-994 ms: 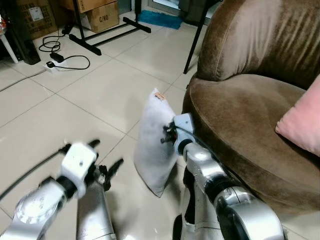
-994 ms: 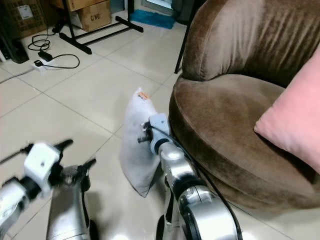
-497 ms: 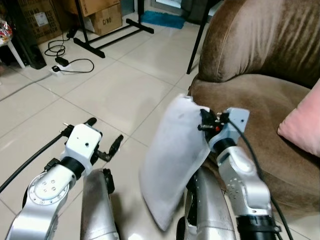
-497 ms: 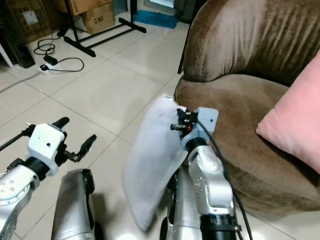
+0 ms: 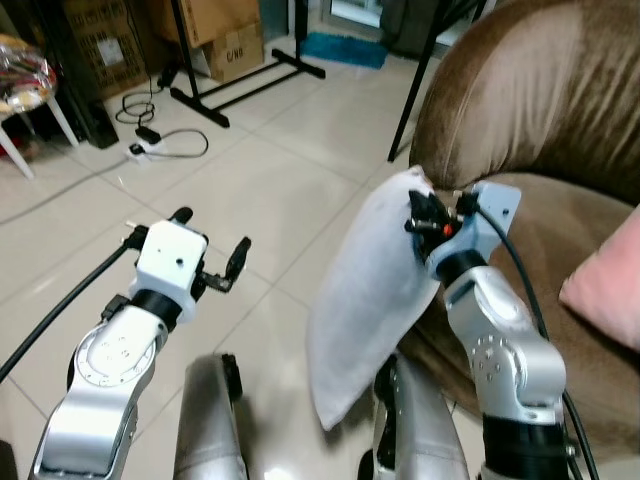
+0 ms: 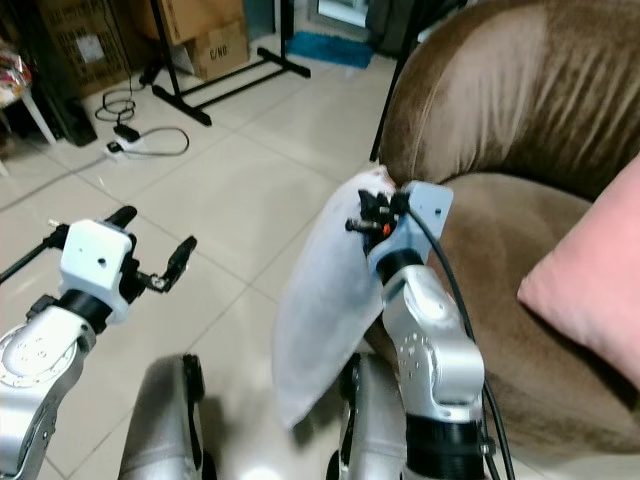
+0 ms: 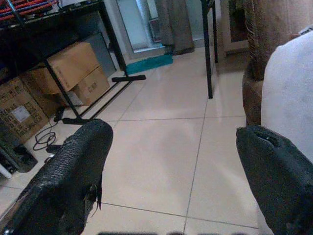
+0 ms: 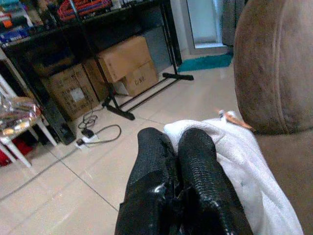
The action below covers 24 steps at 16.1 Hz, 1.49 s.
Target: Move the pillow to the sofa from floor
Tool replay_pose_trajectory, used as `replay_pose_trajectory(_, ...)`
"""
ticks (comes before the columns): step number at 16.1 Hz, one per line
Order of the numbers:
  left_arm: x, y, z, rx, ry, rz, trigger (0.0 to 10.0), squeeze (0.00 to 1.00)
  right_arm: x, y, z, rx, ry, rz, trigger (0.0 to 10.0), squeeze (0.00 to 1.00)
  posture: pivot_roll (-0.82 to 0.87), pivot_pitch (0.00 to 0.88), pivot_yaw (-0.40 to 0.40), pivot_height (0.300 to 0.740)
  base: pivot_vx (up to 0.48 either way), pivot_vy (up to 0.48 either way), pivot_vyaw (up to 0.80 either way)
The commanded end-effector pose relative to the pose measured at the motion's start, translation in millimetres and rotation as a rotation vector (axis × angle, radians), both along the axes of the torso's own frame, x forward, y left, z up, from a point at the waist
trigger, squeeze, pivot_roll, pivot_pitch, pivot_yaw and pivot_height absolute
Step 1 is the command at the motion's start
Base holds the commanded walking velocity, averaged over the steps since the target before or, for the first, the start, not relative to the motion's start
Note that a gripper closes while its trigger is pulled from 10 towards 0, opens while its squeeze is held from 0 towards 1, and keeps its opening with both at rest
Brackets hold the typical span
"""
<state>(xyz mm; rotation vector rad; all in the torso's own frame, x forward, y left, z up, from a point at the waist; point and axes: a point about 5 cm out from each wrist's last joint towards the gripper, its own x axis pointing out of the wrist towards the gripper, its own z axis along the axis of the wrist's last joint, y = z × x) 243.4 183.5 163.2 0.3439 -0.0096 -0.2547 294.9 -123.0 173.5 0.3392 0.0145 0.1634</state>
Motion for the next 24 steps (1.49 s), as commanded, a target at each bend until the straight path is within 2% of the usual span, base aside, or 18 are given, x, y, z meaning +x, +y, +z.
replay_pose_trajectory(1,-0.2,4.3,2.1,0.010,-0.008,0.023,10.0,0.00,-0.6,-0.6,22.6,0.023,-0.091,0.000,10.0,0.00,-0.04,0.000,-0.069,0.560,0.000,0.000,0.00)
replay_pose_trajectory(10,-6.5,8.7,-12.0,0.028,0.009,0.074,10.0,0.00,1.7,-5.5,20.0,0.020,-0.062,-0.015,10.0,0.00,-0.04,0.000,-0.083,0.650,0.000,0.000,0.00)
replay_pose_trajectory(14,-3.0,9.7,-11.2,0.041,-0.001,0.078,10.0,0.00,0.9,-7.8,15.0,0.020,-0.045,-0.030,10.0,0.00,-0.05,0.000,-0.071,0.690,0.000,0.000,0.00)
replay_pose_trajectory(20,-1.4,8.3,-12.1,0.047,0.000,0.055,10.0,0.00,-1.0,-8.2,7.7,0.022,-0.021,-0.041,10.0,0.00,-0.05,0.000,-0.064,0.735,0.000,0.000,0.00)
replay_pose_trajectory(24,-1.5,9.4,-11.6,0.040,0.002,0.053,10.0,0.00,1.3,-6.6,8.4,0.019,-0.028,-0.038,10.0,0.00,-0.04,0.000,-0.065,0.740,0.000,0.000,0.00)
